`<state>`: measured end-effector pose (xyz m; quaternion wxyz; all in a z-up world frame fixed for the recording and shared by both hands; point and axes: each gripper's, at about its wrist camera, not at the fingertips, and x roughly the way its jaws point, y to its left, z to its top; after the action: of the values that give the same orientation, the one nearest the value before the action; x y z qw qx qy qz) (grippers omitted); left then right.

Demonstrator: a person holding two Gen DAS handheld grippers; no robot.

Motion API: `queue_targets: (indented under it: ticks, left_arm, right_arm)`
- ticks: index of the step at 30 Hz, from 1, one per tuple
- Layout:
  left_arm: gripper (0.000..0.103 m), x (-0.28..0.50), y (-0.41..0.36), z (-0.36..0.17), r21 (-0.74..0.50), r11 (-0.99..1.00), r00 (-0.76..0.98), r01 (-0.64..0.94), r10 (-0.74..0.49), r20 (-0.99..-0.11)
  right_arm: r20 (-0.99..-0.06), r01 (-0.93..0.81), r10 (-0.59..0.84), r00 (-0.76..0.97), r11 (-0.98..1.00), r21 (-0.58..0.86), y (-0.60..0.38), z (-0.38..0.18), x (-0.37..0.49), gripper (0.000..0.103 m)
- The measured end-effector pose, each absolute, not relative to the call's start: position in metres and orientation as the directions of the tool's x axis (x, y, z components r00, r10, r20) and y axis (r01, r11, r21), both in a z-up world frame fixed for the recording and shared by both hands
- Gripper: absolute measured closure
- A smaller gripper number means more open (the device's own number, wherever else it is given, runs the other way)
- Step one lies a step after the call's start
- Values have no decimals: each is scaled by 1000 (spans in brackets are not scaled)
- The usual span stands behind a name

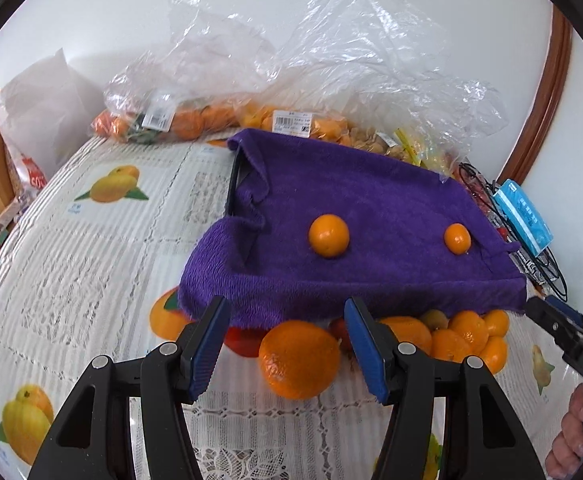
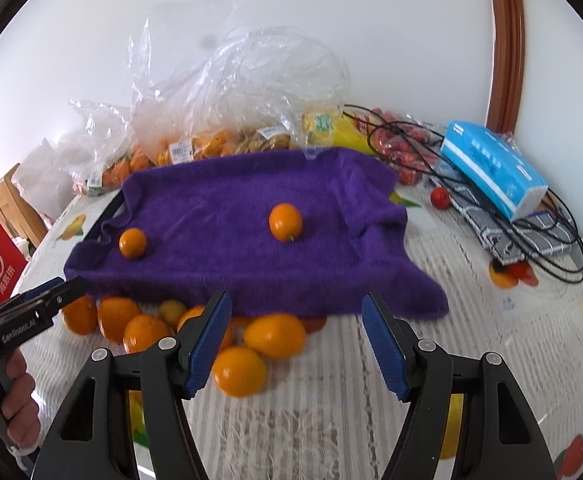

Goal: Organize fruits
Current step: 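Grasp another orange with the right gripper while the left gripper grasps a large orange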

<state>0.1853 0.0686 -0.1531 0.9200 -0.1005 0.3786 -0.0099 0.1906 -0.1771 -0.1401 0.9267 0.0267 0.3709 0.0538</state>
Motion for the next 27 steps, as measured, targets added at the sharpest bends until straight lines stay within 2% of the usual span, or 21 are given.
queue_targets:
  ticks: [6, 10, 15, 17, 23, 27]
  left_arm:
    - [42, 184, 70, -153, -200, 978, 719, -60, -97, -688]
    - [42, 185, 74, -154, -215, 974, 716, -68, -102, -690]
    - [42, 187, 80, -157, -237, 968, 708, -79, -113, -697]
    - [42, 189, 81, -158, -254, 964, 699, -76, -130, -704]
    - [42, 185, 85, -161, -294, 955, 678, -46, -186, -711]
    - [42, 179, 80, -167, -265, 964, 668, -26, -180, -722]
  right_arm:
    - [-721, -134, 182, 668, 983, 125, -165, -159, 179, 44]
    - [-732, -170, 161, 662, 983, 63, -146, -171, 175, 46]
    - [-766, -175, 154, 624, 983, 55, -139, -188, 184, 64]
    - [-762, -168, 148, 631, 984, 53, -140, -188, 184, 67]
    - [-725, -141, 129, 676, 989, 45, -156, -176, 171, 67]
    - [-729, -115, 93, 678, 993, 21, -173, -177, 162, 67]
